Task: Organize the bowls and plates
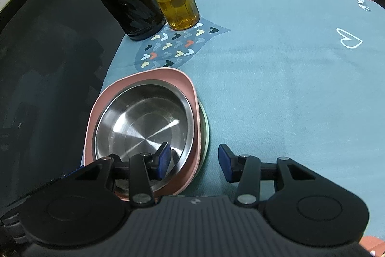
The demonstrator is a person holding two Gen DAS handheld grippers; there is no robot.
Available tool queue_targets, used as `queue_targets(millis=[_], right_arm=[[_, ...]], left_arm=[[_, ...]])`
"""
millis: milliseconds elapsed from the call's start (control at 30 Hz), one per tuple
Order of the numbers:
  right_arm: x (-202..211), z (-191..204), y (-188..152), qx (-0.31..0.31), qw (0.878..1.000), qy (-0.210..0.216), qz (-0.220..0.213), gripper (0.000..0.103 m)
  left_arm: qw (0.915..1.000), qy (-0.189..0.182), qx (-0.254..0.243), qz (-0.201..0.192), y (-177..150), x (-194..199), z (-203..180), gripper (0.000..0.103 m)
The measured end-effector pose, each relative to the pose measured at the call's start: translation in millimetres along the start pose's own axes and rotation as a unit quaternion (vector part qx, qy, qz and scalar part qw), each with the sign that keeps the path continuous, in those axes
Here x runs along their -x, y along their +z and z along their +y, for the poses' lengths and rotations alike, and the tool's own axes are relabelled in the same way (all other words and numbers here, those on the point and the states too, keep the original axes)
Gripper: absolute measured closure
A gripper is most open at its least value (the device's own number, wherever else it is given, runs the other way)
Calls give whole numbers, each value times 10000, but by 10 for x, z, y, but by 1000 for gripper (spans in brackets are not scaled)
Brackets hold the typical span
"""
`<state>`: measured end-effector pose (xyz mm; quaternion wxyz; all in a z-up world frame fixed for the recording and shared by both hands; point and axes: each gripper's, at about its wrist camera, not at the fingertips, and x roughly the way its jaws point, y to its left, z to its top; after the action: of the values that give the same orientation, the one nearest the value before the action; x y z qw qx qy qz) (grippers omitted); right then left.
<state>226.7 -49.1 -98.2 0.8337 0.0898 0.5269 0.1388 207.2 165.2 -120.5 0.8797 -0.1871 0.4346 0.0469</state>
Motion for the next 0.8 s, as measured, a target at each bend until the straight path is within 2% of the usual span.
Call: queue_targets(millis=[233,300,367,467,800], right_arm=[[-28,5,0,23,10000,-37,13,58],[-28,19,-4,63,10000,-40,-9,58],[-32,39,-6,166,9998,118,36,62],[-24,86,-28,390,9992,-58,-70,70],[181,123,-64,474,9982,-59,-368,70]], left_arm=[[9999,-53,-51,-80,-6,-7,0,61],[9997,-199,3,-110,-13,-12,25,63],[9997,-119,59,-195,-24,-2,47,72],[9995,-127,50,-284,-23,10,63,72],[9987,-180,-40,-482,-10,175,-8,72]])
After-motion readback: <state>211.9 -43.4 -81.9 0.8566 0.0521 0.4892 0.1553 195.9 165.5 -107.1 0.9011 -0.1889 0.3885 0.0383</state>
